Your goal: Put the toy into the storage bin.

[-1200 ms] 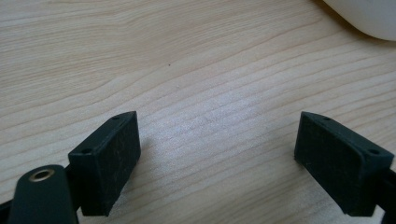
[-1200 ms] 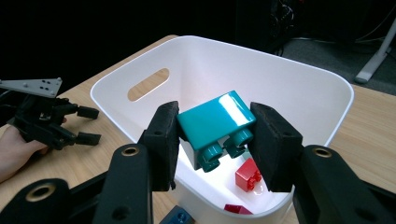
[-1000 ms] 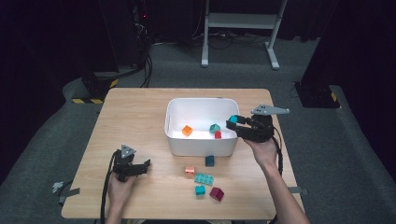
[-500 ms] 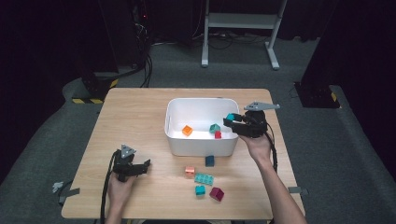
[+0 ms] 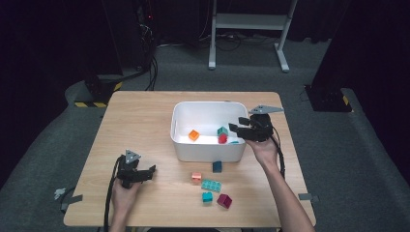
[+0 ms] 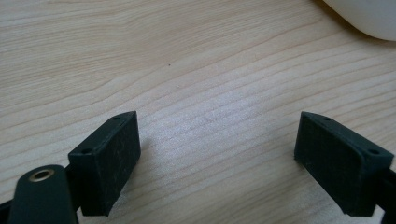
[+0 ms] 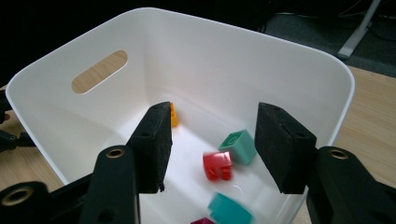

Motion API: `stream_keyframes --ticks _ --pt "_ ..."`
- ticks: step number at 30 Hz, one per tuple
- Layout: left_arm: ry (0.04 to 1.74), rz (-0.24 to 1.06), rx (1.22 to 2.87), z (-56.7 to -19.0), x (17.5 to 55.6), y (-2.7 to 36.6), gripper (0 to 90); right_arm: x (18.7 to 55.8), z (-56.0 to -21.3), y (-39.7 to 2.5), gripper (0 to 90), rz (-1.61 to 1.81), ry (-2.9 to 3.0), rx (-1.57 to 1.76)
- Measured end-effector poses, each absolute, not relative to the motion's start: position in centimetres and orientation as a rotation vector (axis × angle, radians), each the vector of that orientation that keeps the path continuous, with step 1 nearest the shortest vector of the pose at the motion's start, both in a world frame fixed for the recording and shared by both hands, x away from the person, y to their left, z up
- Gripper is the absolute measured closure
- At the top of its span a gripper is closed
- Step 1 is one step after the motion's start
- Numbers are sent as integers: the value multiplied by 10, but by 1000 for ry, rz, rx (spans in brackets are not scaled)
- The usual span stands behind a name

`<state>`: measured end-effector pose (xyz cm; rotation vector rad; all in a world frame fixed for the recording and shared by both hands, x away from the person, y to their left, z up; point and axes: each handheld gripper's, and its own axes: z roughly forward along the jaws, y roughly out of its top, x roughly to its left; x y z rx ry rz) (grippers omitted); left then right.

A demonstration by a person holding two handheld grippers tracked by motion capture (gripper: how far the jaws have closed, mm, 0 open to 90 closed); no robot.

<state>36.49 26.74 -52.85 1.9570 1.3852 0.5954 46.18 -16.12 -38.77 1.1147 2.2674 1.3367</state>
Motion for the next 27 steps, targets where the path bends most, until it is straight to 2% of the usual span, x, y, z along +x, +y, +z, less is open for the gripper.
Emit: stream_keyframes --ticks 17,27 --pt "1386 595 1959 -528 365 267 144 427 -380 -177 446 1400 2205 1048" --pt "1386 595 1959 -528 365 267 144 400 -389 -179 451 1391 2224 997"
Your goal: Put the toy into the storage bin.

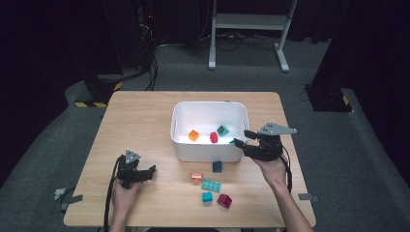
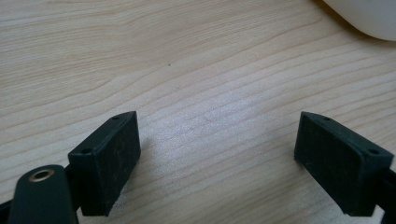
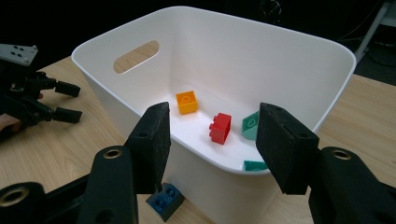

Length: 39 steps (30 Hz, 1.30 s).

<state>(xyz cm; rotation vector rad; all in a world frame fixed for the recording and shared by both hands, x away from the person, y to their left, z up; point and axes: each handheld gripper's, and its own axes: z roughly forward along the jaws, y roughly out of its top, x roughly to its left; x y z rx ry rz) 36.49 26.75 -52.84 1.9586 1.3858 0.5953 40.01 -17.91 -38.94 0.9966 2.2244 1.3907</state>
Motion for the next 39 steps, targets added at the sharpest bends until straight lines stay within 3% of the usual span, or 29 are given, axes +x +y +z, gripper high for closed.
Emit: stream_keyframes --ticks 19,39 --pt "1385 595 1957 -529 365 267 144 367 -412 -173 465 1424 2227 943" --pt "1385 596 1958 -529 365 267 144 368 -470 -144 464 1320 2371 984"
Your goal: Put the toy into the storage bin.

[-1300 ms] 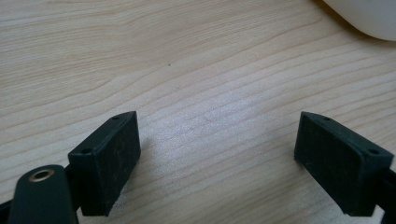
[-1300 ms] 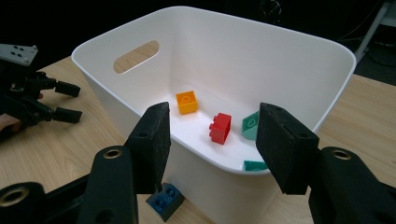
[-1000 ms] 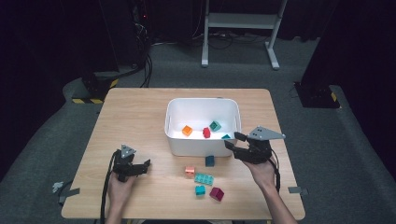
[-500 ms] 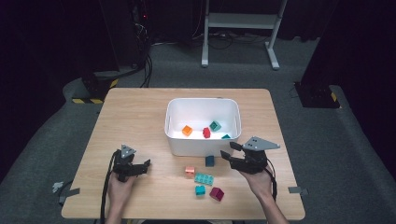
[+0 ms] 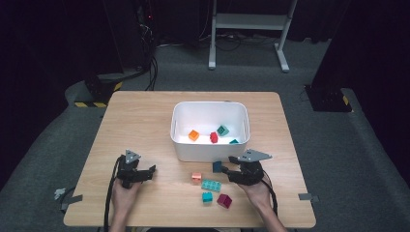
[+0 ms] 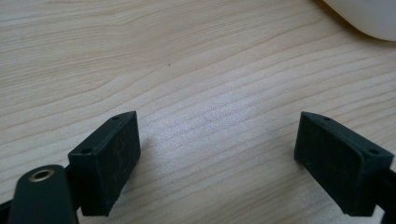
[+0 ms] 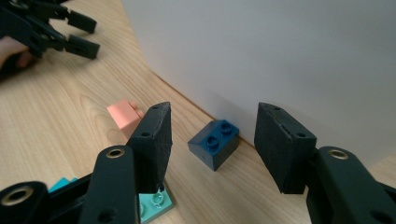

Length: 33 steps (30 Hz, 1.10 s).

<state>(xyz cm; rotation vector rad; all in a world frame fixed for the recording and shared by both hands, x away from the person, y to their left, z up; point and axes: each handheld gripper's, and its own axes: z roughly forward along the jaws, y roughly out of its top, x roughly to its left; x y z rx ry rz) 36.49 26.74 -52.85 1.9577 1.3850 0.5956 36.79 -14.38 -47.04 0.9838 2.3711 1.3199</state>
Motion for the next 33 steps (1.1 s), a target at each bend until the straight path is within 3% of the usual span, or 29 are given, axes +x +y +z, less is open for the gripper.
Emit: stream_keyframes --ticks 24,33 --pt "1385 596 1958 -529 365 267 144 385 -509 -120 439 1190 2455 1081" --pt "1385 596 1957 -529 365 267 144 386 -514 -114 477 1174 2469 1083"
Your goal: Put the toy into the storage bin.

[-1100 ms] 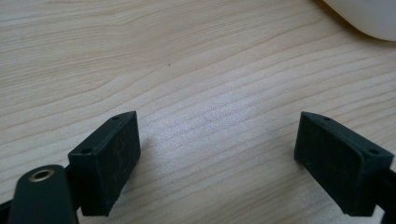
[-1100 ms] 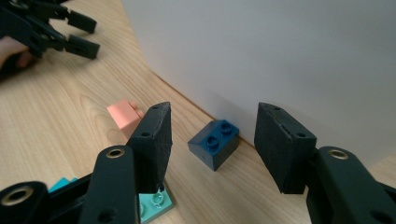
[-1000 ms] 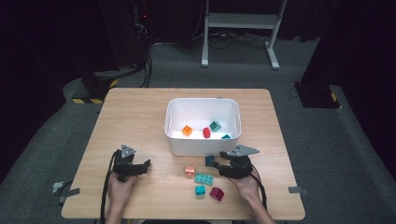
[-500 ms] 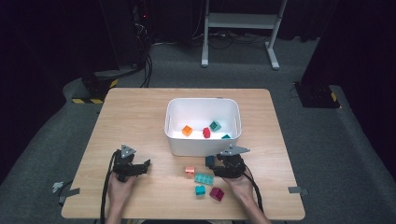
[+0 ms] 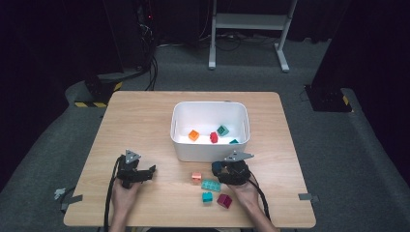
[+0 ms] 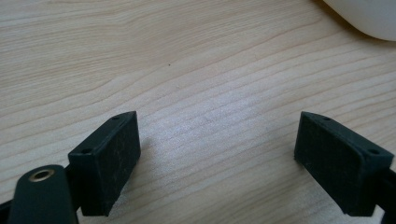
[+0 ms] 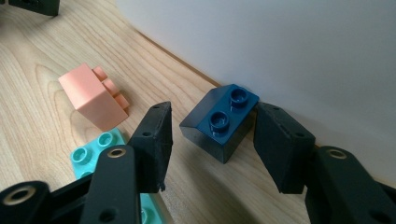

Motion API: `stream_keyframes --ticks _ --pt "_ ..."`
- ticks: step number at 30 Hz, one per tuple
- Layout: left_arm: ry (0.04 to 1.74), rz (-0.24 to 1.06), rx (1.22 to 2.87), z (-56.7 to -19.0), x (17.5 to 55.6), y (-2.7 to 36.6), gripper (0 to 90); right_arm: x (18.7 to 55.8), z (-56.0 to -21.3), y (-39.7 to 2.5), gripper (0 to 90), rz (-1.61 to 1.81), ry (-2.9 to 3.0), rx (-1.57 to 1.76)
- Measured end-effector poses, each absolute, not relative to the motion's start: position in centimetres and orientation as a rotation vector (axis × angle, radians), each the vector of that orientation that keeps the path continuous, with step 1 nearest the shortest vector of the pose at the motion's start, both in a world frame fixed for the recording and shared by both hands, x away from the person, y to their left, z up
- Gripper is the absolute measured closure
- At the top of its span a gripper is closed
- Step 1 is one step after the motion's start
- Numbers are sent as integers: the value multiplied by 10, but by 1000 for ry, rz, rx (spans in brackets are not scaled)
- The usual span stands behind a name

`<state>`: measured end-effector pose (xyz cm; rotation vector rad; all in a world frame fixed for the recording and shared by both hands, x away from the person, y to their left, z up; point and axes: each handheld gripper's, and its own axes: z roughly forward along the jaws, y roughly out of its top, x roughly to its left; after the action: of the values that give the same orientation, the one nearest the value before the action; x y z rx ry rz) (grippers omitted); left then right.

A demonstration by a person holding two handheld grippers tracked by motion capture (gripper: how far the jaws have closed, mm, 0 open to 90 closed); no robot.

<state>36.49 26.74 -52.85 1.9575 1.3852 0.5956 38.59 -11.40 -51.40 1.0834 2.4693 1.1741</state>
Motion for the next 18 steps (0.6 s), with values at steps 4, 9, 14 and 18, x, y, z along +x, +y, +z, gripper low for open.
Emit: stream_keyframes --ticks 4,9,14,18 --pt "1385 596 1958 -529 365 267 144 386 -516 -112 519 1174 2471 1071" --pt "1385 596 1957 -529 365 267 144 385 -516 -111 561 1175 2481 1068" --pt "1385 596 1957 -529 365 267 144 384 -515 -111 604 1187 2487 1054" --pt "1385 596 1957 -529 365 267 144 382 -515 -111 634 1185 2498 1035"
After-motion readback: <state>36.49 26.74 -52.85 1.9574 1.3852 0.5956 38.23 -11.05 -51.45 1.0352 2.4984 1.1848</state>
